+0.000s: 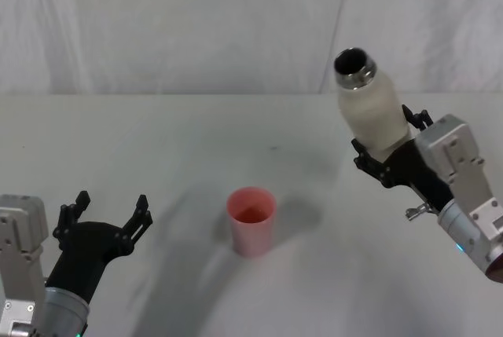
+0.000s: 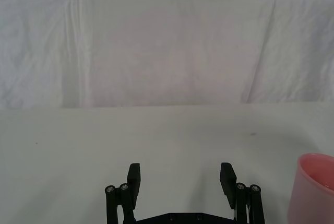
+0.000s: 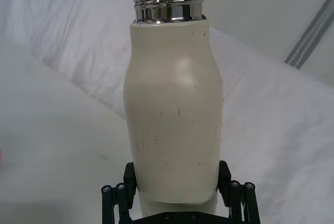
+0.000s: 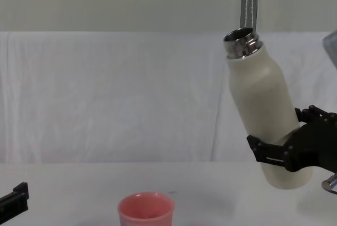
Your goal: Grasp the thermos with one hand and pour water into the cup lid.
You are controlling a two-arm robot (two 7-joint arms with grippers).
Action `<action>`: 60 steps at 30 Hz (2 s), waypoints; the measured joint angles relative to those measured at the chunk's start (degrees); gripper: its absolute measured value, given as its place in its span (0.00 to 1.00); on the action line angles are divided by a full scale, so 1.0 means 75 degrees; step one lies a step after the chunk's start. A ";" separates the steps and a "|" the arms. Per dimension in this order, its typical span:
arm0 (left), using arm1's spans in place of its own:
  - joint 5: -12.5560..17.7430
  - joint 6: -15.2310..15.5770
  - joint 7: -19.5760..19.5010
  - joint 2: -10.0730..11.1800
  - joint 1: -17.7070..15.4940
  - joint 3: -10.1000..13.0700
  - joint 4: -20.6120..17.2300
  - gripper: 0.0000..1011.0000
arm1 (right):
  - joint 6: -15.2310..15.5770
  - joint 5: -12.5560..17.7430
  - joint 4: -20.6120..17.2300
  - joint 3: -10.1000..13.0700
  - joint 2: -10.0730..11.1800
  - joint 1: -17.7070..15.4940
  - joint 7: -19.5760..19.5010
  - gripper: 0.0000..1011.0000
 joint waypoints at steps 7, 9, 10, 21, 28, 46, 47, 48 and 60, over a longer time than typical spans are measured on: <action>0.0000 0.0000 0.0000 0.0000 0.0000 0.0000 0.0000 0.99 | 0.0001 0.0802 0.0056 0.0244 -0.0160 -0.0072 0.0146 0.94; 0.0000 0.0000 0.0000 0.0000 0.0000 0.0000 0.0000 0.99 | 0.0020 0.1055 0.0075 0.0310 -0.0200 -0.0092 0.0193 0.94; 0.0000 0.0000 0.0000 0.0000 0.0000 0.0000 0.0000 0.99 | 0.0030 0.1136 0.0080 0.0332 -0.0212 -0.0098 0.0211 0.94; 0.0000 0.0000 -0.0001 0.0000 0.0000 0.0000 0.0000 0.99 | 0.0199 0.2096 0.0155 0.0495 -0.0293 -0.0158 0.0345 0.94; 0.0000 0.0000 -0.0001 0.0000 0.0000 -0.0001 0.0000 0.99 | 0.0363 0.2594 0.0229 0.0565 -0.0300 -0.0176 0.0401 0.94; 0.0000 0.0000 0.0000 0.0000 0.0000 0.0000 0.0000 0.99 | 0.0664 0.3162 0.0489 0.0521 -0.0171 -0.0140 0.0328 0.94; 0.0000 0.0000 0.0000 0.0000 0.0000 0.0000 0.0000 0.99 | 0.0665 0.3183 0.0502 0.0520 -0.0171 -0.0135 0.0322 0.94; 0.0000 0.0000 0.0000 0.0000 0.0000 0.0000 0.0000 0.99 | 0.0664 0.3206 0.0518 0.0520 -0.0171 -0.0132 0.0314 0.94; 0.0000 0.0000 0.0000 0.0000 0.0000 0.0000 0.0000 0.99 | 0.0593 0.3384 0.0832 0.0519 -0.0252 -0.0103 0.0130 0.94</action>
